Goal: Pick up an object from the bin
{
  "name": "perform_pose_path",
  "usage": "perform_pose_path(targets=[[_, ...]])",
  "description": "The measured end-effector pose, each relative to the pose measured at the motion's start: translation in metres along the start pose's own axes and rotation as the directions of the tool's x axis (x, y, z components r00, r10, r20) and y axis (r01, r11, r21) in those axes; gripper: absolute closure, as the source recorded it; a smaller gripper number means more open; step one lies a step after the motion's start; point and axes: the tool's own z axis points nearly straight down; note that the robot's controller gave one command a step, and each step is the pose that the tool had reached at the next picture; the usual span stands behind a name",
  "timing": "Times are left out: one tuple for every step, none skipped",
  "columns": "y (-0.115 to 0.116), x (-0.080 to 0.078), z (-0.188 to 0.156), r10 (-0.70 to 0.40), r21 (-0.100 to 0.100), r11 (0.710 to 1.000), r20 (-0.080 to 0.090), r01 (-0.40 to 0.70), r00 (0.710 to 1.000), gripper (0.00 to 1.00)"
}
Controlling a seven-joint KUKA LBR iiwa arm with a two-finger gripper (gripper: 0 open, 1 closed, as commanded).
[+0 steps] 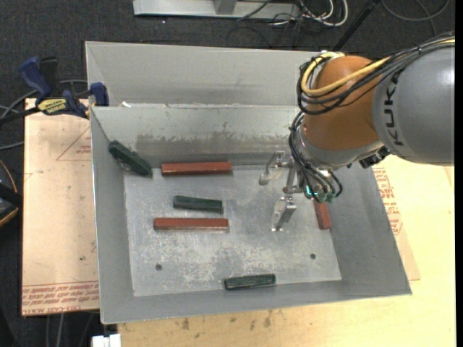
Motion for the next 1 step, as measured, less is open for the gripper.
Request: perform_pose_path(targets=[[0.0000,-0.0016,-0.0043,0.000,0.000,1.000,0.007,0.000,1.000,0.00]])
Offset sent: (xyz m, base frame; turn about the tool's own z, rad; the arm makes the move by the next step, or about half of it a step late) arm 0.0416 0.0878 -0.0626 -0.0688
